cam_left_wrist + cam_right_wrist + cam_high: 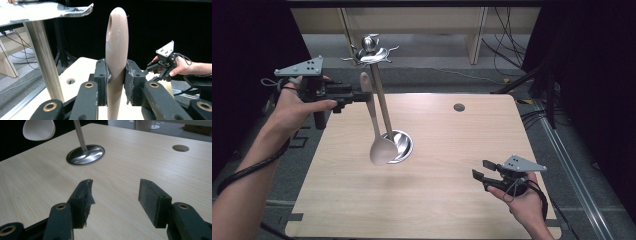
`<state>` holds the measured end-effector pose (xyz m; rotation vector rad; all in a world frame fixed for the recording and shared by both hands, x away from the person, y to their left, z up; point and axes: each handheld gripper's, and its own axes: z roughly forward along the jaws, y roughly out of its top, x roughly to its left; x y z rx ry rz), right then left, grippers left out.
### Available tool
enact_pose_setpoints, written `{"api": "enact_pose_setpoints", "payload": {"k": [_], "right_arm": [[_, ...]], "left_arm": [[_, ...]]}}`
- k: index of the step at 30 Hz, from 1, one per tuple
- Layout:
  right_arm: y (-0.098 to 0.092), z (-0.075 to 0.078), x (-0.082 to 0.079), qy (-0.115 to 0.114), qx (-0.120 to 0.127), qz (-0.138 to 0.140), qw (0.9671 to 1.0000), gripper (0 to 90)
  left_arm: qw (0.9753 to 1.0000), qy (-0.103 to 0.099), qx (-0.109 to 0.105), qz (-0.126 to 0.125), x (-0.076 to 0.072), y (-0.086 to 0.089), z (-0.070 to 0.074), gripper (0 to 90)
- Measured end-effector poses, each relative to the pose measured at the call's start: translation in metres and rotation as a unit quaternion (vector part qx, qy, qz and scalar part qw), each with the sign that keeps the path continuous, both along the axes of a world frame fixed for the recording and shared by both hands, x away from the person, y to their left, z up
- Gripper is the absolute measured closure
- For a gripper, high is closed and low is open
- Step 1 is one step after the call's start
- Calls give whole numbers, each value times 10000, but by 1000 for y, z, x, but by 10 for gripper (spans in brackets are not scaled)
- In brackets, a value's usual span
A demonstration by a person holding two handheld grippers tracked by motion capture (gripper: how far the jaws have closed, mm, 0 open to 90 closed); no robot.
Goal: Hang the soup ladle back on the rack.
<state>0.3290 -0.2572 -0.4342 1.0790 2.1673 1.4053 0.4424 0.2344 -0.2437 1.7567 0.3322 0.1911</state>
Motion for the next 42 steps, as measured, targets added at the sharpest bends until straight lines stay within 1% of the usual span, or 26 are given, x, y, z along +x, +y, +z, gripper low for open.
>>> {"api": "enact_pose_setpoints", "payload": {"k": [1,3,4,5,7,9,10,11,13,18,23,24,30,32,35,36,39,41,42], "right_arm": [[1,-1,0,-15,53,15,10000,447],[1,0,0,51,79,20,10000,445],[2,-1,1,22,93,29,9999,445],[3,-1,0,96,144,-8,9998,445],[2,-1,1,31,89,32,10000,444],[2,-1,0,30,24,-15,10000,444],[2,-1,1,70,64,25,10000,444],[2,-2,1,46,69,42,10000,443],[1,-2,1,5,5,19,10000,443],[2,-2,1,16,11,23,10000,442],[2,-2,1,27,16,30,10000,441],[2,-1,0,94,52,13,9999,441],[2,-2,0,98,56,5,9999,440],[3,-3,1,67,119,48,9999,440],[2,-2,1,84,63,22,9999,440],[3,-3,1,80,126,32,9999,440],[3,-3,1,113,137,30,9998,440],[3,-3,1,107,128,26,9999,440],[4,-3,-1,200,175,-10,9996,440]], "left_arm": [[10000,3,-1,-7,0,0,1,733],[10000,9,-4,-10,1,-1,2,733],[10000,4,0,-27,2,-1,2,733],[10000,12,-8,-24,2,-1,3,733],[10000,18,-18,-27,3,-2,4,733],[10000,14,-25,-19,4,-2,5,733],[10000,20,-35,-18,5,-2,5,733],[10000,26,-41,-20,5,-1,6,733],[10000,33,-51,-13,7,-1,7,733],[10000,45,-64,15,8,-1,8,733],[9999,83,-70,30,10,0,7,733],[9999,88,-77,40,10,1,7,732],[9998,139,-120,70,12,3,7,732],[9998,145,-133,62,13,4,6,732],[9997,178,-140,68,13,4,6,732],[9997,185,-153,65,14,4,6,732],[9994,241,-226,36,14,5,4,731],[9991,291,-322,8,15,6,2,731],[9988,316,-366,-5,16,7,1,731]]}}
